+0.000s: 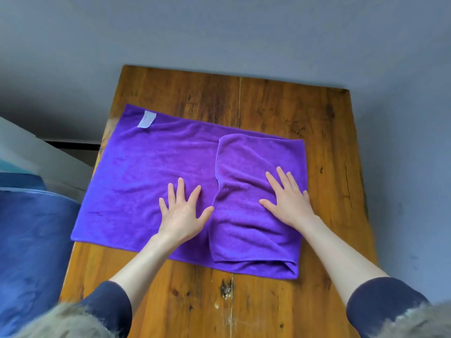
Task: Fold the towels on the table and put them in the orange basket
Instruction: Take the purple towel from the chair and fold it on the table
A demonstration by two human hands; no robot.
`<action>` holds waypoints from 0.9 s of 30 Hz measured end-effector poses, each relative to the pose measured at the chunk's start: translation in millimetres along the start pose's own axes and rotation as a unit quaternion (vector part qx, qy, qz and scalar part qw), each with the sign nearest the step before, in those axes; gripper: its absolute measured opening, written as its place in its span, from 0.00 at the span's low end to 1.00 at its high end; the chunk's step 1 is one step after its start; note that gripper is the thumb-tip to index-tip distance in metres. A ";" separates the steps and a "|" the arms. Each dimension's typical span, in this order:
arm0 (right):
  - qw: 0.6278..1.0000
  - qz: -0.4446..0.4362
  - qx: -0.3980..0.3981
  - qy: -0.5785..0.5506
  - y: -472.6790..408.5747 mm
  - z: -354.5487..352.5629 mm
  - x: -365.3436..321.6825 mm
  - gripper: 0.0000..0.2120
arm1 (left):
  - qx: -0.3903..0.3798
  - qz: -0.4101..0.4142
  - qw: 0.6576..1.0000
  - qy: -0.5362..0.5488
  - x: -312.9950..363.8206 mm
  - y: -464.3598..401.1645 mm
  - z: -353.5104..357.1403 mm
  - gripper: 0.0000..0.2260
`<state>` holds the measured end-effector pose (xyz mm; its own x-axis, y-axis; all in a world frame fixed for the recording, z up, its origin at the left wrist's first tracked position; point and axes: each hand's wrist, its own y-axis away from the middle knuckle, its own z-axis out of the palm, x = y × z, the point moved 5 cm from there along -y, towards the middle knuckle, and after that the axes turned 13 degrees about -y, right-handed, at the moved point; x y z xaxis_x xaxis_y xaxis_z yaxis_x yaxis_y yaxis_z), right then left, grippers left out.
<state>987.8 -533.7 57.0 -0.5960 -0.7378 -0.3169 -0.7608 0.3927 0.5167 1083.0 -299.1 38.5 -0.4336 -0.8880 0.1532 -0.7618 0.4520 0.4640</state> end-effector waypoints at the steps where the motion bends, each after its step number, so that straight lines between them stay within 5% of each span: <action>1: 1.000 0.012 0.002 -0.003 5.0 -0.5 9.0 0.36 | -0.001 0.012 1.000 -0.011 7.5 -1.9 1.4 0.31; 12: 0.993 0.118 -0.001 0.011 93.4 -4.1 112.2 0.30 | 0.023 0.144 0.989 -0.003 136.6 -29.0 9.2 0.22; 20: 0.962 0.175 -0.195 -0.072 120.2 -4.5 143.4 0.18 | -0.025 0.302 0.951 -0.056 211.9 -35.0 3.9 0.10; 22: 0.968 0.172 -0.154 -0.094 114.2 -14.8 149.4 0.17 | -0.010 0.316 0.948 -0.043 217.0 -26.4 2.7 0.09; 25: 0.980 0.132 0.055 -0.136 94.3 -42.1 157.6 0.11 | 0.098 0.315 0.944 -0.014 206.5 -11.0 -8.0 0.08; 27: 0.978 0.094 0.127 -0.139 79.2 -55.4 160.0 0.13 | 0.144 0.259 0.955 0.007 187.4 -3.0 -14.9 0.04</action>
<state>846.3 -651.0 91.2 -0.7515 -0.4749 -0.4579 -0.6491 0.6566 0.3841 1011.2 -468.2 78.9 -0.7830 -0.5391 0.3101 -0.5489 0.8335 0.0632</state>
